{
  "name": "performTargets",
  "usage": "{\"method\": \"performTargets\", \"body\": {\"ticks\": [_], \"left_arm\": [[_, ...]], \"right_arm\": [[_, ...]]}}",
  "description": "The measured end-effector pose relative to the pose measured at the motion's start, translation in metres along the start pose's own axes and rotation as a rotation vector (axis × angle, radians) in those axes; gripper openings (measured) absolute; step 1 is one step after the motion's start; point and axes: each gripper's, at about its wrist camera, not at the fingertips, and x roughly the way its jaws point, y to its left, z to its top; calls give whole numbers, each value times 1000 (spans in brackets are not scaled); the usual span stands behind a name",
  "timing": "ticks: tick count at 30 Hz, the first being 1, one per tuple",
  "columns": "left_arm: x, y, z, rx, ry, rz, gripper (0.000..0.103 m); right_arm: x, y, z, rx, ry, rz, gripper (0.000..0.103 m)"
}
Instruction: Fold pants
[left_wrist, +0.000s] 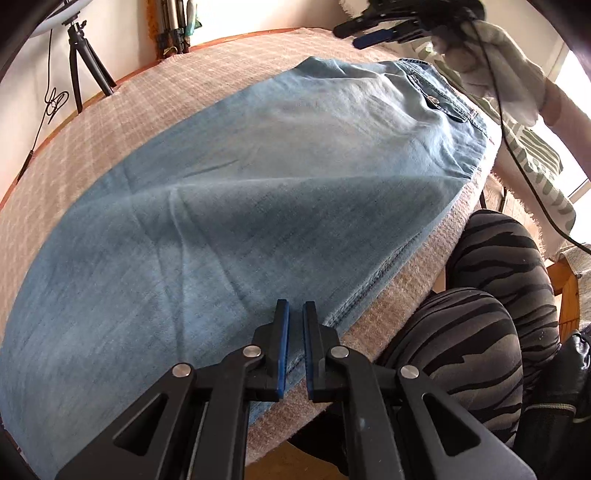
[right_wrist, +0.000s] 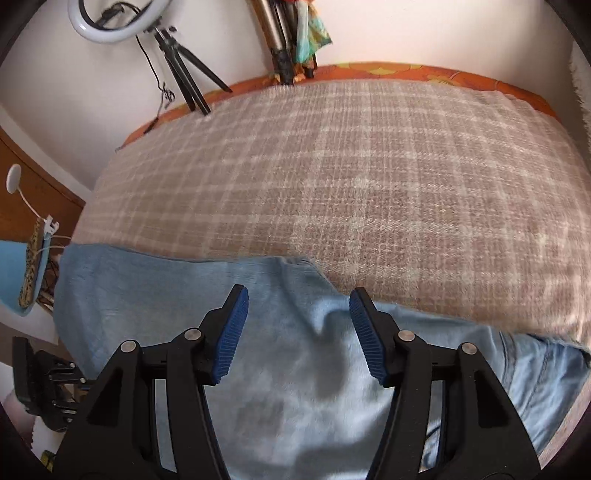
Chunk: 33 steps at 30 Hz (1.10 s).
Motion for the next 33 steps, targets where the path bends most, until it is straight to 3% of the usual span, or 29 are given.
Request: {"method": "performTargets", "body": {"ticks": [3,5,9,12,15,16,18,20,23,27,30,33], "left_arm": [[-2,2,-8,-2,-10,-33,5],[-4,5,-10,-14,-10,-49,5],[-5,4,-11,-7,-10,-50,5],[-6,5,-12,-11,-9,-61,5],[-7,6,-15,-13,-20,-68,5],[-7,6,-15,-18,-22,-69,5],[-7,8,-16,-36,-31,-73,5],[-9,12,-19,-59,-40,-86,5],[-15,18,-22,-81,-43,-87,5],[-35,27,-17,-115,-122,-55,5],[-32,38,-11,-147,-139,-34,5],[-19,47,-9,-200,-112,-47,5]], "right_arm": [[17,-1,3,-4,-10,-13,59],[19,5,0,-4,-13,26,19],[0,24,1,-106,-87,-56,11],[-9,12,15,-69,-164,-123,1],[14,0,19,-67,-48,-68,2],[8,-2,15,-70,-65,-70,4],[-18,-13,10,-45,-120,-41,21],[-56,-37,-1,12,-210,-38,55],[-99,-85,-26,54,-276,-136,73],[-120,-166,-61,214,-258,-200,80],[-113,-213,-80,343,-213,-134,82],[-91,-228,-91,391,-159,-71,82]]}}
